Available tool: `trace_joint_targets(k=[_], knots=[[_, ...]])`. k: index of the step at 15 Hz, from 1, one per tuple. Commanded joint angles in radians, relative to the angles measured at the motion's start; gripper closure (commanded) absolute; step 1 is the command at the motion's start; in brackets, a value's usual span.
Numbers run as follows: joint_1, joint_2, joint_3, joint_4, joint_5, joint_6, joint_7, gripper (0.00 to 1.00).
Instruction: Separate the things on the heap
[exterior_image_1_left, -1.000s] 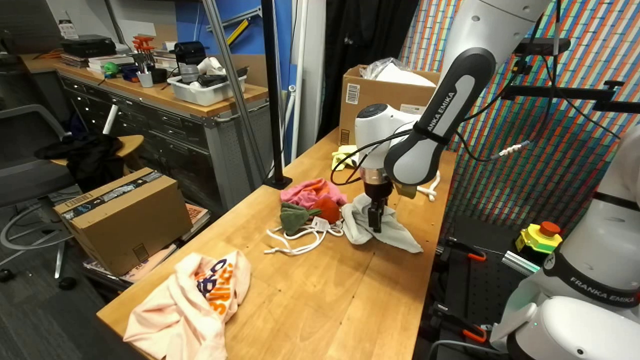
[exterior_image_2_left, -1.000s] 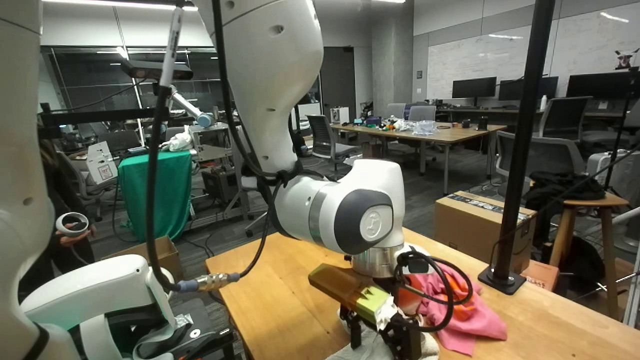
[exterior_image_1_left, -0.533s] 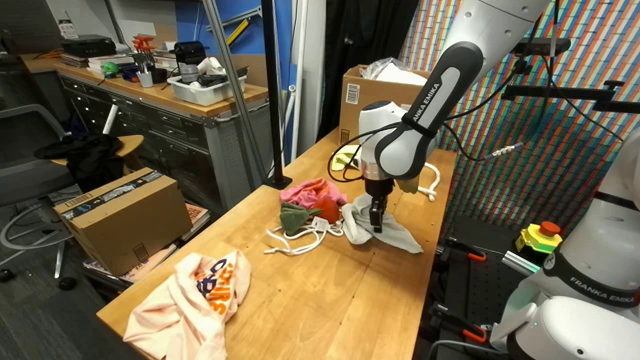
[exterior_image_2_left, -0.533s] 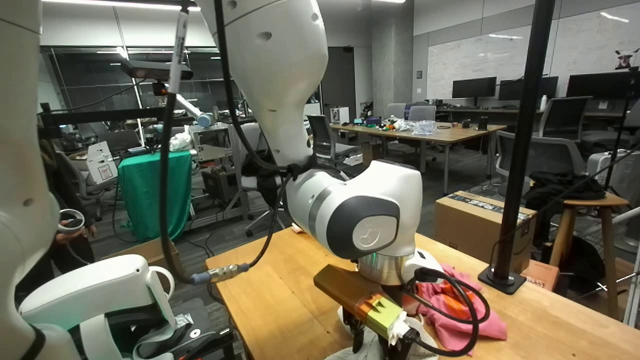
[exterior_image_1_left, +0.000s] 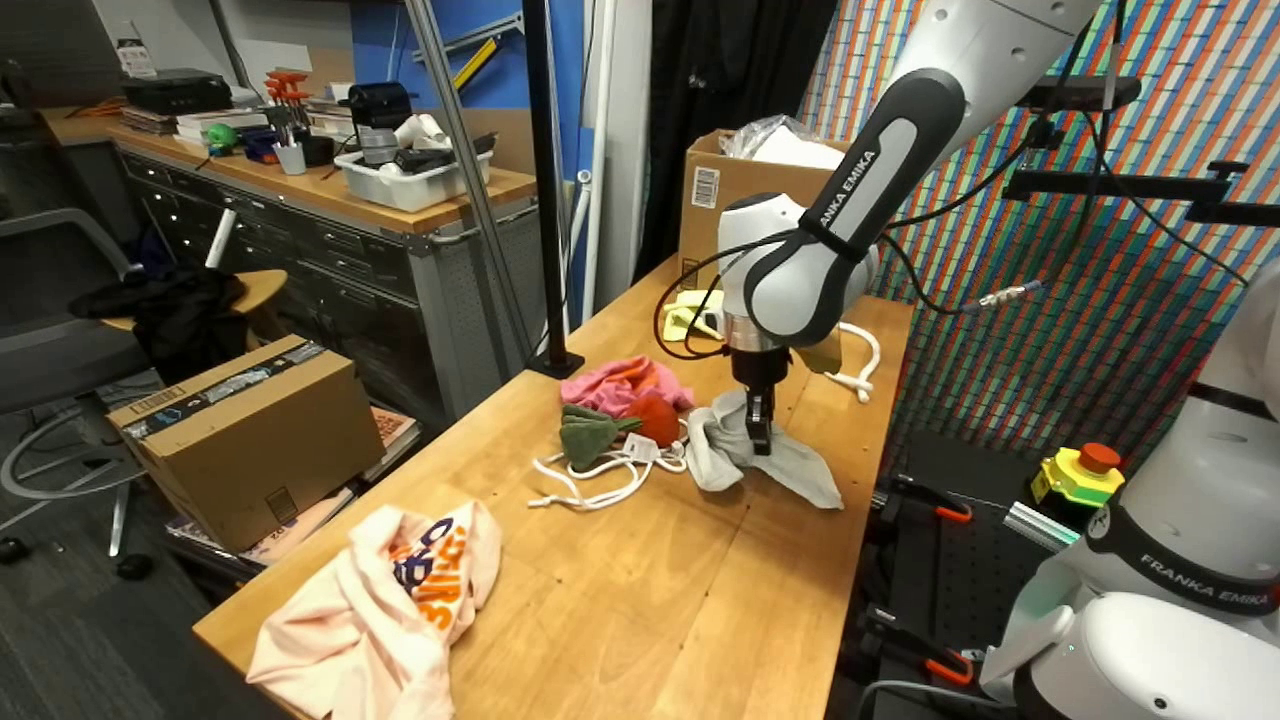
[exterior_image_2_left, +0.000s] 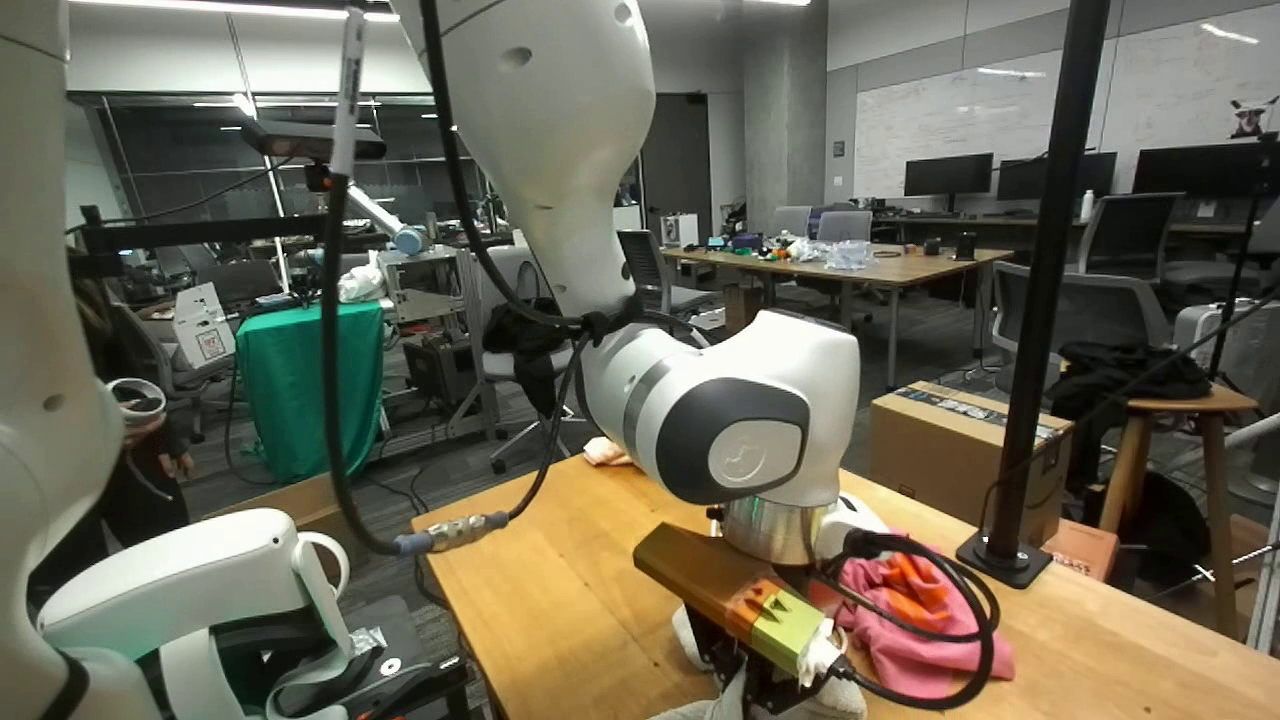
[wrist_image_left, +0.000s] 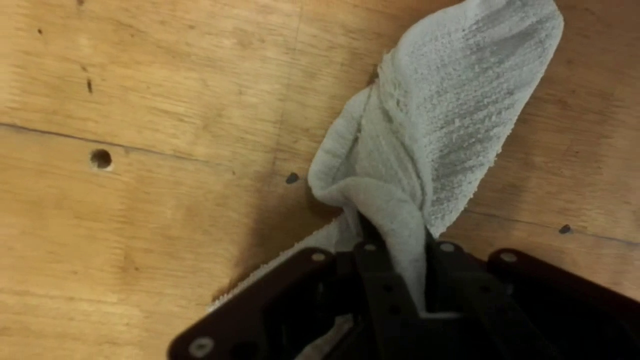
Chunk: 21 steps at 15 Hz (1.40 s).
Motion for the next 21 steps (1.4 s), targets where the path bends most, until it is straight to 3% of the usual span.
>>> trace_joint_targets(k=[1,6,11,16,21], knots=[[0.003,-0.111,0.016,-0.033,0.007,-0.070,-0.059,0.95],[0.070,-0.316,0.049,-0.113,0.001,-0.133,-0.105,0.95],[0.200,-0.455,0.095,-0.147,0.073,-0.161,-0.081,0.95],[0.332,-0.454,0.153,-0.154,0.186,-0.117,0.043,0.95],[0.418,-0.430,0.221,-0.154,0.286,-0.089,0.203,0.95]])
